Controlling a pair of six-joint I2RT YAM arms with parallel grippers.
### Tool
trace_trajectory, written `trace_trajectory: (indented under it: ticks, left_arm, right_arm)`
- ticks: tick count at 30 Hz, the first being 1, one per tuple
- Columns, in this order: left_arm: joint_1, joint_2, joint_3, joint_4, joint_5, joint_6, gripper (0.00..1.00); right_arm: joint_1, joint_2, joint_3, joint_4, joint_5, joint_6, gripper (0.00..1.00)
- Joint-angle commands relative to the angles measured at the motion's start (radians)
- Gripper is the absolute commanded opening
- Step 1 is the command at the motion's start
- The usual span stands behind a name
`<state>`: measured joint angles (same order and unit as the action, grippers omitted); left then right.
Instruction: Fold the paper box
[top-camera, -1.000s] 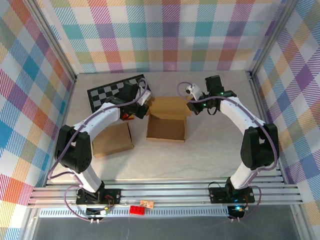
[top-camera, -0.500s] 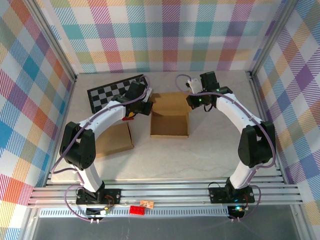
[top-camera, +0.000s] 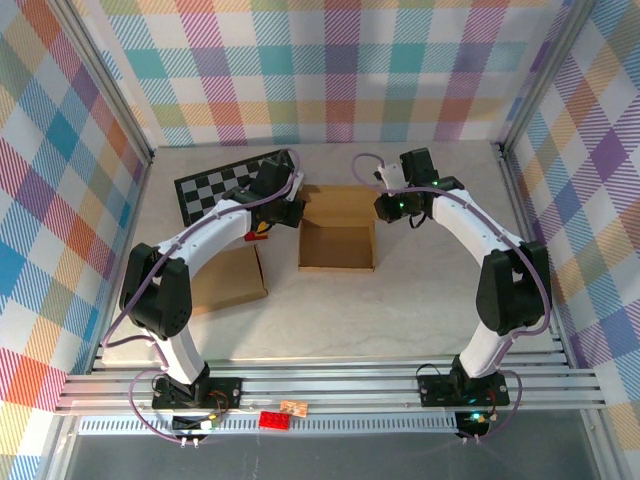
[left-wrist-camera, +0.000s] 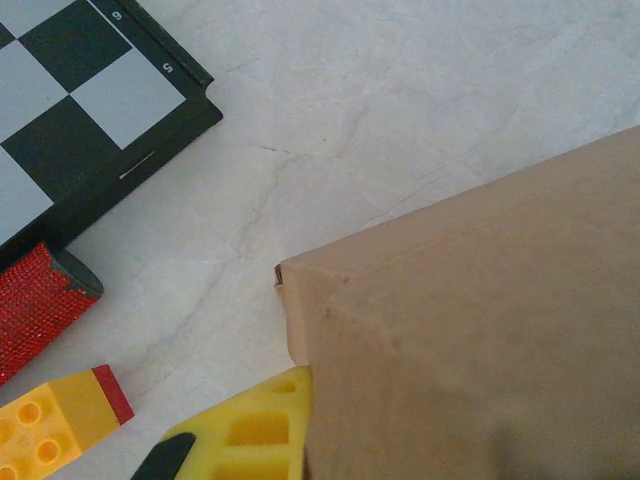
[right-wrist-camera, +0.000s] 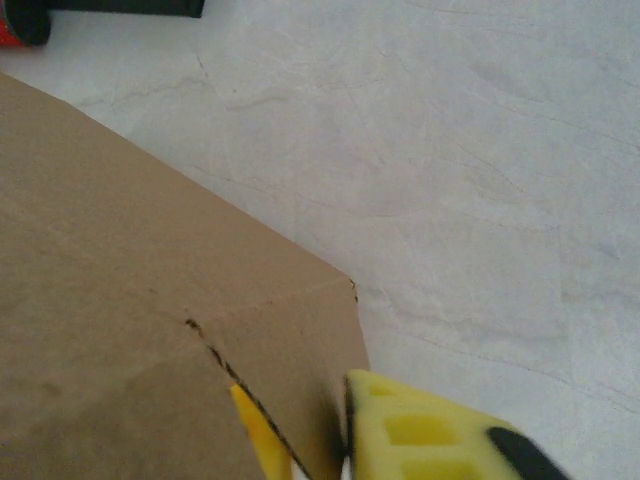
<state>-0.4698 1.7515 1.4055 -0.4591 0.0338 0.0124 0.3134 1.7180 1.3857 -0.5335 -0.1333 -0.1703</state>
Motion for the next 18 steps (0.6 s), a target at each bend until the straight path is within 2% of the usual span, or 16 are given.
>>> trace_trajectory:
  ticks: [1,5,11,13,18]
  left_arm:
    - [-0.003,0.010,0.031,-0.021,0.011,0.002,0.00]
    - [-0.003,0.021,0.038,-0.020,0.015,-0.024,0.00]
    - [-0.014,0.048,0.052,0.025,0.008,-0.151,0.00]
    - [-0.022,0.058,0.052,0.064,0.008,-0.199,0.00]
    - [-0.036,0.069,0.039,0.203,-0.001,-0.280,0.00]
  right_arm:
    - [-0.005,0.004,0.032,-0.001,-0.032,0.023,0.12]
    - [0.009,0.009,0.042,0.001,-0.014,0.050,0.00]
    - [0.069,0.010,0.043,0.027,0.110,0.217,0.00]
    - [0.098,-0.008,0.013,0.080,0.192,0.280,0.00]
    - [0.105,-0.083,-0.108,0.278,0.293,0.424,0.00]
